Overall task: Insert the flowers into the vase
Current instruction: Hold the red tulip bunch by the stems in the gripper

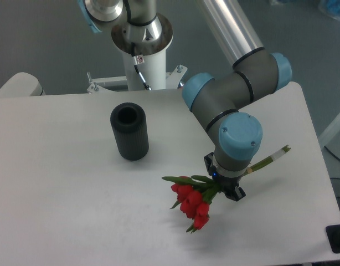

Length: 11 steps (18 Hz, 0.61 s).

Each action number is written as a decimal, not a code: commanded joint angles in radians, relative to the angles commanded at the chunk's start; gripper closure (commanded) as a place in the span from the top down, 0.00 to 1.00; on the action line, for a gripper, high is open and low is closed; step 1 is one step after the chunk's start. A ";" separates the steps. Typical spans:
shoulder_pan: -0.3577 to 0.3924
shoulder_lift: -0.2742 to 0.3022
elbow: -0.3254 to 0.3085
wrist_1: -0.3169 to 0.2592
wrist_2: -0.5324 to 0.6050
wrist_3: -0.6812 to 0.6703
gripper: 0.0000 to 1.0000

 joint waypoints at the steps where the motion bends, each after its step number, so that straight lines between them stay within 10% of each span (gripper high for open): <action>1: 0.000 0.000 0.000 0.000 -0.003 0.000 0.13; 11: -0.021 0.002 -0.003 0.000 -0.064 -0.061 0.13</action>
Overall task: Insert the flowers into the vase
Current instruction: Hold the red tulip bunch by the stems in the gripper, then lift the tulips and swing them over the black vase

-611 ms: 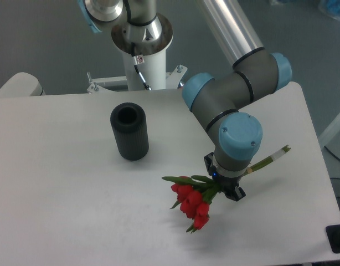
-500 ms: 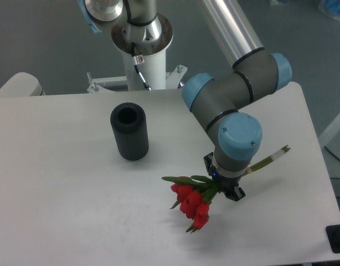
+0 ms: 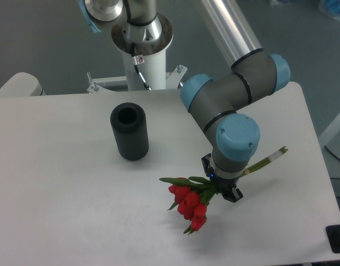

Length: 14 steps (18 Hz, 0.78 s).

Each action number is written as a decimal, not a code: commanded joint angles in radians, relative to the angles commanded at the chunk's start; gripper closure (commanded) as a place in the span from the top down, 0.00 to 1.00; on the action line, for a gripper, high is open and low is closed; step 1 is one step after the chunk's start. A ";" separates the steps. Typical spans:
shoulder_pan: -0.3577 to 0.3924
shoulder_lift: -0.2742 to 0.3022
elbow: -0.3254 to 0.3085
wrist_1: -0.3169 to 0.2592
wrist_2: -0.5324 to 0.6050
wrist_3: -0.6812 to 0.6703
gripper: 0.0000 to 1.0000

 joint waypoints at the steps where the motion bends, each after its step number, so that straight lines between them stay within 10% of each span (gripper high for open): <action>1: -0.002 0.003 0.000 0.000 -0.025 -0.003 0.13; 8: -0.038 0.028 -0.017 0.021 -0.184 -0.176 0.13; 14: -0.026 0.092 -0.057 0.021 -0.538 -0.247 0.11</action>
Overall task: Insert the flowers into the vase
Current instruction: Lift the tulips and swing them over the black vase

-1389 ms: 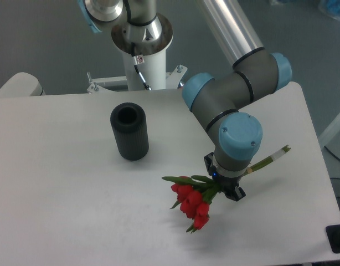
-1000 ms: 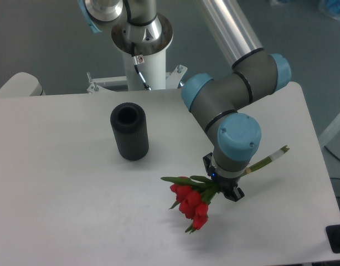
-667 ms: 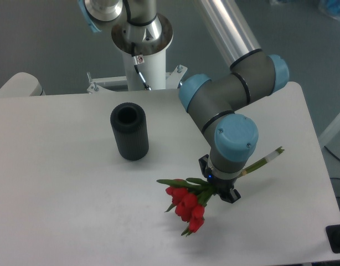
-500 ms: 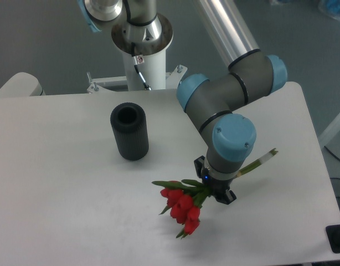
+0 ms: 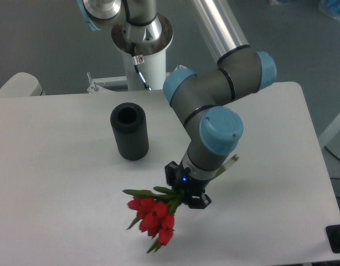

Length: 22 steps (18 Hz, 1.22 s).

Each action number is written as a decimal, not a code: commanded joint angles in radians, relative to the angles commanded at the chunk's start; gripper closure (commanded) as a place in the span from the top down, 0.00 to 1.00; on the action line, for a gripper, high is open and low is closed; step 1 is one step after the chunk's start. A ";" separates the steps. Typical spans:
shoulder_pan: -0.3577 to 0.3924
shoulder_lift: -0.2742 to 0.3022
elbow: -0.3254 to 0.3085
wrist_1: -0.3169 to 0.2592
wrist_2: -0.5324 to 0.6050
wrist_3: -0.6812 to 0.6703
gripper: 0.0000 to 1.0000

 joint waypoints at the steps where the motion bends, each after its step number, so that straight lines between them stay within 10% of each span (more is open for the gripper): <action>1: 0.003 0.011 -0.018 0.000 -0.078 -0.005 0.12; 12: 0.097 0.104 -0.146 0.005 -0.586 -0.026 0.11; 22: 0.175 0.210 -0.290 0.012 -0.826 -0.012 0.11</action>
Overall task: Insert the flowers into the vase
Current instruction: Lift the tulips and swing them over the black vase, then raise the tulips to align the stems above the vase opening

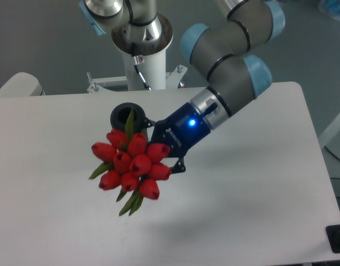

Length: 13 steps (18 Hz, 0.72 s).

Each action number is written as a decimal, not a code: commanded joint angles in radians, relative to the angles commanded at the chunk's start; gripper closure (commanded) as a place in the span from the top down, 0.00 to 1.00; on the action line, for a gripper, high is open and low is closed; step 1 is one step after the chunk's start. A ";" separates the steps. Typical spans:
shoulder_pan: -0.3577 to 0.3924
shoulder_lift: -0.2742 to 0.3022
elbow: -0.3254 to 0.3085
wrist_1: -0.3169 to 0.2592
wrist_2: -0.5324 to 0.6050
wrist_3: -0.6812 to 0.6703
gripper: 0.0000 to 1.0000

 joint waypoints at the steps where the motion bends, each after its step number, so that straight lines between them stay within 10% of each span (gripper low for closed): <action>1: 0.009 0.011 -0.014 0.003 -0.021 0.000 0.12; 13: 0.133 0.202 -0.236 0.051 -0.200 -0.002 0.12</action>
